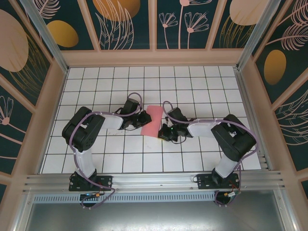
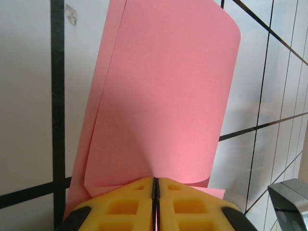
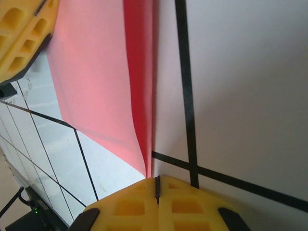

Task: Fold a paper plane with a square sheet of paper (pick it up from the middle)
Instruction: Fold the triangle a second time at the center of the table.

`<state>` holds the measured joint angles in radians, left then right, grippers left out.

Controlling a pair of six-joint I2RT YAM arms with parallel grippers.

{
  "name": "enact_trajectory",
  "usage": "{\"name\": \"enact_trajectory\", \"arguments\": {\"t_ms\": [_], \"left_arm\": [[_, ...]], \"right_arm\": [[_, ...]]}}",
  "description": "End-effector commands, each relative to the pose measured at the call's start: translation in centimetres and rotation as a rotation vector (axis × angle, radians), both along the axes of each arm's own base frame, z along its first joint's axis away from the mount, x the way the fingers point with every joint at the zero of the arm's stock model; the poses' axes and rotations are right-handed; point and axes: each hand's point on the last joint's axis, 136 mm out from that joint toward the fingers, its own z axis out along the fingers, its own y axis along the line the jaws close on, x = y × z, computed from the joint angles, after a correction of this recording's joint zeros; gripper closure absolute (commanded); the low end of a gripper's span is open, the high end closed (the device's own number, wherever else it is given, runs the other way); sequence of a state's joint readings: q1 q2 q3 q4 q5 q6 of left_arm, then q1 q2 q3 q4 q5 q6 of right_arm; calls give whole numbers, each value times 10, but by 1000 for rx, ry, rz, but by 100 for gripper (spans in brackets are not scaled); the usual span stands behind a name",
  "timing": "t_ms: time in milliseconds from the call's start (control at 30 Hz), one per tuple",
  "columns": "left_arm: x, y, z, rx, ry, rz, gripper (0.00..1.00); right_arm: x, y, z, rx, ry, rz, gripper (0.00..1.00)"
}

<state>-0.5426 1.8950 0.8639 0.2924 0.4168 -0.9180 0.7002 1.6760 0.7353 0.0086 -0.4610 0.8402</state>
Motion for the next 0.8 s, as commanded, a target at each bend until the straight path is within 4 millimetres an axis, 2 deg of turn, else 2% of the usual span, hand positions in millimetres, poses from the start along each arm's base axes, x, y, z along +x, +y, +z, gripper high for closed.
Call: {"name": "enact_trajectory", "arguments": {"t_ms": [0, 133, 300, 467, 567, 667, 767], "left_arm": [[-17, 23, -37, 120, 91, 34, 87], [-17, 23, -36, 120, 92, 29, 87], [-18, 21, -36, 113, 94, 24, 86], [-18, 21, -34, 107, 93, 26, 86], [-19, 21, -34, 106, 93, 23, 86], [-18, 20, -30, 100, 89, 26, 86], [-17, 18, -23, 77, 85, 33, 85]], "right_arm": [[13, 5, 24, 10, -59, -10, 98], [24, 25, 37, 76, -80, 16, 98], [30, 33, 24, 68, -48, 27, 97], [15, 21, -6, 11, 21, 27, 94], [2, 9, -16, -16, 50, 21, 93], [-4, -2, -11, -25, 36, 7, 92], [1, -12, 5, -20, -25, -32, 90]]}}
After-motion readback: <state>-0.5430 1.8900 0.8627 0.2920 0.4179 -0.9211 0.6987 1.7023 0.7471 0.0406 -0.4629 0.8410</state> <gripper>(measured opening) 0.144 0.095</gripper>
